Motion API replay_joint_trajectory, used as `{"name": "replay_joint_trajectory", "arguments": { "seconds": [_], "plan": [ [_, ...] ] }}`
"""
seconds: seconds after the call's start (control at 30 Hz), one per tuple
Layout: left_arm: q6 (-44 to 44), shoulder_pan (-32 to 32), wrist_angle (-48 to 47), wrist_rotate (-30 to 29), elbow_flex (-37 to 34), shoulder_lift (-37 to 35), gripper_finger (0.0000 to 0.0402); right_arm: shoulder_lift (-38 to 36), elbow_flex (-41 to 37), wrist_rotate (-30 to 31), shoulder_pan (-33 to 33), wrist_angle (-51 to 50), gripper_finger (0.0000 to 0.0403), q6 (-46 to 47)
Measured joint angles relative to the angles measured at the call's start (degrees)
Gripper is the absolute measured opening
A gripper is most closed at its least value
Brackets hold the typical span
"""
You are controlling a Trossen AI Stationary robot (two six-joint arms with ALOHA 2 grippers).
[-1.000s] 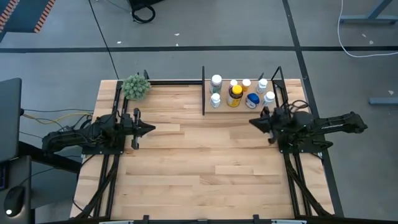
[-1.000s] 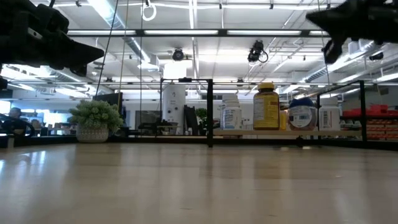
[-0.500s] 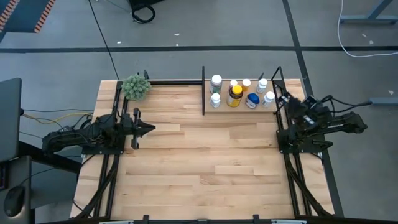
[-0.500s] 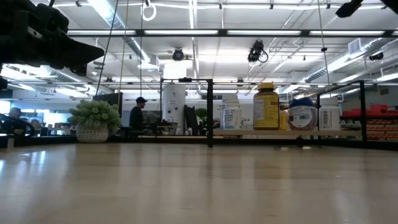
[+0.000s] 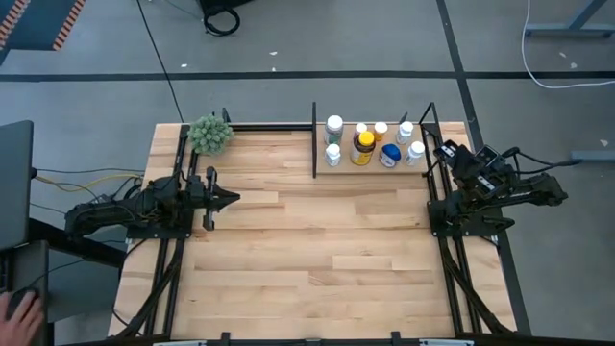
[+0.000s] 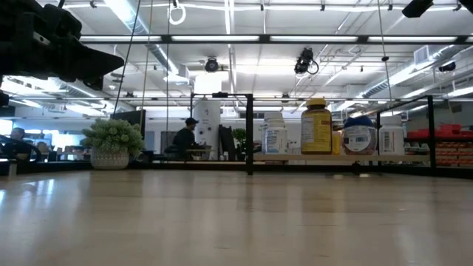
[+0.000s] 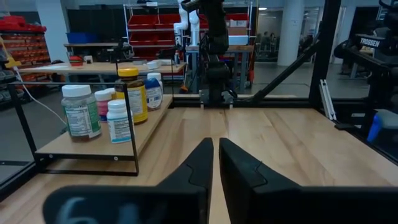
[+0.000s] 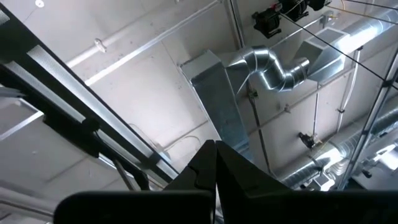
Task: Pick and place medicine bottles onto shelf by color
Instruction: Return to Home Position
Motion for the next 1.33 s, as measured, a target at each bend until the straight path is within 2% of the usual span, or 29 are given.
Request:
{"name": "replay_joint_trajectory", "arguments": {
  "seconds": [0.2, 0.57, 0.97, 1.33],
  "plan": [
    [-0.02, 0.0, 0.01, 0.0, 0.04, 0.0, 0.0023, 0.0, 0.0, 0.0, 0.0, 0.01, 0.0008, 0.0],
    [-0.02, 0.0, 0.0, 0.0, 0.04, 0.0, 0.0038, 0.0, 0.0, 0.0, 0.0, 0.01, 0.0008, 0.0],
    [-0.02, 0.0, 0.0, 0.02, 0.04, 0.0, 0.0025, 0.0, 0.0, 0.0, 0.0, 0.01, 0.0008, 0.0],
    [-0.02, 0.0, 0.0, 0.01, 0.04, 0.0, 0.0036, 0.0, 0.0, 0.0, 0.0, 0.01, 0.0008, 0.0]
  ]
}}
